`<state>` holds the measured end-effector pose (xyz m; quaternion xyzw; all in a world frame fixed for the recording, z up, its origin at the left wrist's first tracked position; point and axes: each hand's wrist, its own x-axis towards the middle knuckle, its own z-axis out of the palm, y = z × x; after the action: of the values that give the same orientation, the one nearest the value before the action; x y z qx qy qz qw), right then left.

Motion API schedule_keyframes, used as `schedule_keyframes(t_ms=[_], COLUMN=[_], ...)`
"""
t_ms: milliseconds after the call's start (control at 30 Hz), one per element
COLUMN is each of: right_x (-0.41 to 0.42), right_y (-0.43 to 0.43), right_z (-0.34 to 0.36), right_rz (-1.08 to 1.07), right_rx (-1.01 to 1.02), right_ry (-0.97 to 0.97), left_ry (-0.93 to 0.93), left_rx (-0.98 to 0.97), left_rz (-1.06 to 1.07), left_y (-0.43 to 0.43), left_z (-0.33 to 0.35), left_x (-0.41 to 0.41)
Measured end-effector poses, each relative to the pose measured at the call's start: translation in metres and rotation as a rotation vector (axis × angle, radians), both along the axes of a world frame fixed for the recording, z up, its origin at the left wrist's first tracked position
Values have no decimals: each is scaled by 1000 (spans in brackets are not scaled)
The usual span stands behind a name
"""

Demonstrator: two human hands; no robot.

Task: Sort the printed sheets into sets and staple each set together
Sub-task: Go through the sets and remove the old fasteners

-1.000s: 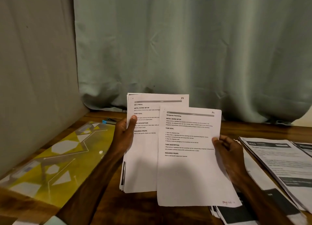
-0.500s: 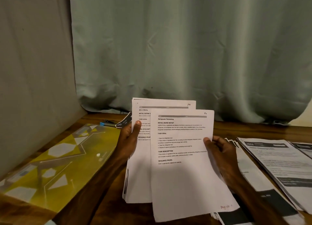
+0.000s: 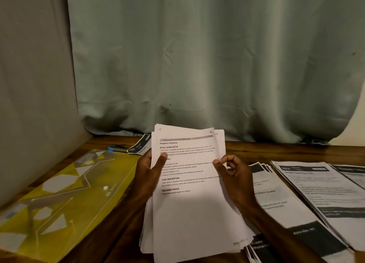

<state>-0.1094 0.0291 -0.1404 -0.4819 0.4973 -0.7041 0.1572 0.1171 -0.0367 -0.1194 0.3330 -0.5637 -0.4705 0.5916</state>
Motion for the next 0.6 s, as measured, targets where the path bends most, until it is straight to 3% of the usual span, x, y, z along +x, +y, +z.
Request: schedule_keyframes(t_ms=[133, 400, 600], right_x=[1, -7, 5], right_y=[2, 0, 18], right_z=[11, 10, 12], right_rz=[28, -113, 35], right_rx=[-49, -166, -108], right_ry=[208, 615, 362], left_ry=[-50, -85, -10], left_rx=[-13, -85, -200], left_rz=[65, 165, 108], left_y=[-9, -7, -3], left_z=[-9, -8, -2], left_x=[2, 2, 5])
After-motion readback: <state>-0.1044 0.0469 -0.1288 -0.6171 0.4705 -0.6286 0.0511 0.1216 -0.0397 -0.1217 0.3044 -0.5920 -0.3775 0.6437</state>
